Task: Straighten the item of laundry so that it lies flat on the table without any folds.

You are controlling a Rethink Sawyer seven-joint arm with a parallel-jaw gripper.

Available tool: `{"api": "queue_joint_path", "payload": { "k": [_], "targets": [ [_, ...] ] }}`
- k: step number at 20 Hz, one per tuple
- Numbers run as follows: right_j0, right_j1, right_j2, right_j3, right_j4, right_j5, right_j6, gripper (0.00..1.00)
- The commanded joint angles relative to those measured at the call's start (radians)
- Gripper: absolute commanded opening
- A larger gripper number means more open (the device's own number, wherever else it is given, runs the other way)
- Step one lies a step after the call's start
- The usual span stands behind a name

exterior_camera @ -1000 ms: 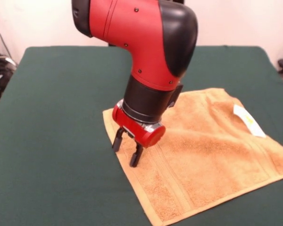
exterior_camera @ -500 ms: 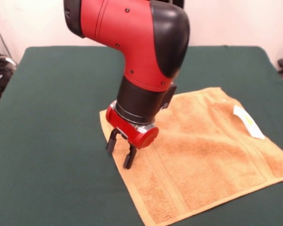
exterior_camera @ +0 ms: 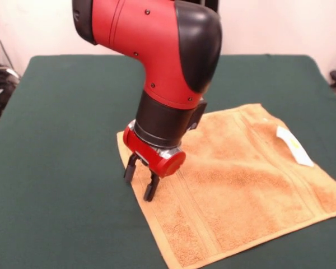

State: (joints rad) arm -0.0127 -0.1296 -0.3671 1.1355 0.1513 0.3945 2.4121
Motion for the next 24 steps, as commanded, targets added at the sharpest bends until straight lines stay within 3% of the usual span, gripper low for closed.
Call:
{"api": "queue_joint_path", "payload": {
  "k": [1,24],
  "targets": [
    [-0.029,0.114,0.097,0.054,-0.074,-0.043,0.006,1.0],
    [-0.077,0.124,0.11,-0.02,-0.147,-0.023,-0.041,1.0]
  ]
}}
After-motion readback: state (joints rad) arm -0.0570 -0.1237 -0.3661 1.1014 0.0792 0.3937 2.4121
